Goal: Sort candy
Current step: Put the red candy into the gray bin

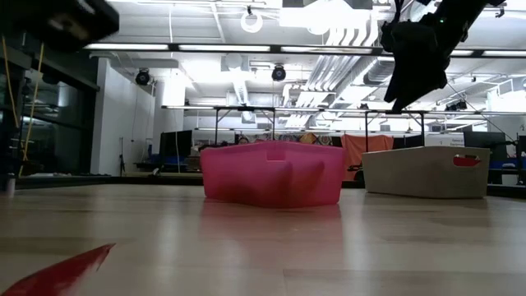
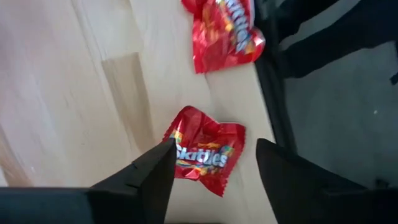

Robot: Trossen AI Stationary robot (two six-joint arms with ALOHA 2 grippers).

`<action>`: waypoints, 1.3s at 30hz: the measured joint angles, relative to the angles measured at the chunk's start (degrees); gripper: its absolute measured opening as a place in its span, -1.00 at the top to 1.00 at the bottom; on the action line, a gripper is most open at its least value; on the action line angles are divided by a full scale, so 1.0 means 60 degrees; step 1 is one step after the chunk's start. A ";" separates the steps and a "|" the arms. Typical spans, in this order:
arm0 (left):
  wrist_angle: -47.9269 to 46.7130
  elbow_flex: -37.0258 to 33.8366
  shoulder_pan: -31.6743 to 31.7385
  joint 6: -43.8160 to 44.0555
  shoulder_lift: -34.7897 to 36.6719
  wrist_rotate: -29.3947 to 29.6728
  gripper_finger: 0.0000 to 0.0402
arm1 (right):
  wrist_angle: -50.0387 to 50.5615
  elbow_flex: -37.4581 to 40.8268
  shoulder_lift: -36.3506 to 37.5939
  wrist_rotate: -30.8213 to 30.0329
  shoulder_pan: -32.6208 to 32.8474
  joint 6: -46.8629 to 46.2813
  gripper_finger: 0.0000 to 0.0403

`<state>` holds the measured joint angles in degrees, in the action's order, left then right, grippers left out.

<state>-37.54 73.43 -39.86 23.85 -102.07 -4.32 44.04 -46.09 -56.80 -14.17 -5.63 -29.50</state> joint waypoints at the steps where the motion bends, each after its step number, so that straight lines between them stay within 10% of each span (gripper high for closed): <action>1: 0.0002 0.0000 0.0000 0.0000 -0.0110 0.0000 -0.08 | 0.0052 0.0000 0.0000 -0.0064 0.0000 0.0001 -0.18; 26: 0.0334 -0.0007 0.0011 -0.1773 -0.1817 0.0087 -0.23 | 0.0247 0.0000 0.0000 -0.0328 0.0000 0.0238 -0.18; 30: 0.0354 -0.0007 0.0019 -0.1694 -0.1819 0.0313 0.02 | 0.0246 -0.0001 0.0000 -0.0328 0.0000 0.0248 -0.18; 35: 0.0028 -0.0011 0.0314 -0.0566 -0.1478 -0.0234 0.84 | 0.0242 0.0000 0.0000 -0.0272 0.0000 0.0248 -0.18; 39: -0.0206 -0.0018 0.0652 -0.0284 -0.0555 -0.0321 0.89 | 0.0007 -0.0004 0.0000 0.0185 0.0000 0.0434 -0.18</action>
<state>-38.77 73.32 -35.94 22.15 -105.39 -6.24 44.08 -46.11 -56.80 -13.07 -5.63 -26.89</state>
